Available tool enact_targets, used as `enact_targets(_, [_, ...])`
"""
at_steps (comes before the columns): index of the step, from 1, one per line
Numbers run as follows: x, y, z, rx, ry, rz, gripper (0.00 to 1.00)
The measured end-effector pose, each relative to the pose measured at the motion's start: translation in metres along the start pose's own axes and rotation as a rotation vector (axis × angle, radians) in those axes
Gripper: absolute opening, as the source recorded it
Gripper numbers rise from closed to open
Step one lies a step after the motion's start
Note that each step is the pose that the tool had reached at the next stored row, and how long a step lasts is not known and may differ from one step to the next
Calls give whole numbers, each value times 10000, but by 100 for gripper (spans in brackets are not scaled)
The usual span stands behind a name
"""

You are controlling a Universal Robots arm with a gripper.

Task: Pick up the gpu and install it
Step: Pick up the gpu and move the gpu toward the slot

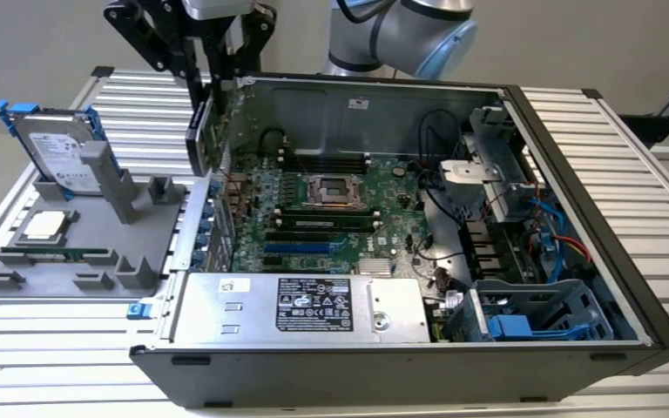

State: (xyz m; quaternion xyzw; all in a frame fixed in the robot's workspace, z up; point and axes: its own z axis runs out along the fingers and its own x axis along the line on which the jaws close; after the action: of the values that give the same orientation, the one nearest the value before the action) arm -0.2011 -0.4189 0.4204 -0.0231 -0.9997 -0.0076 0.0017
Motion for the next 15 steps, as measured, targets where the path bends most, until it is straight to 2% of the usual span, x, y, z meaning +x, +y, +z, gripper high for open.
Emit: enact_targets(15, [-136,6,0,2,0,0,0])
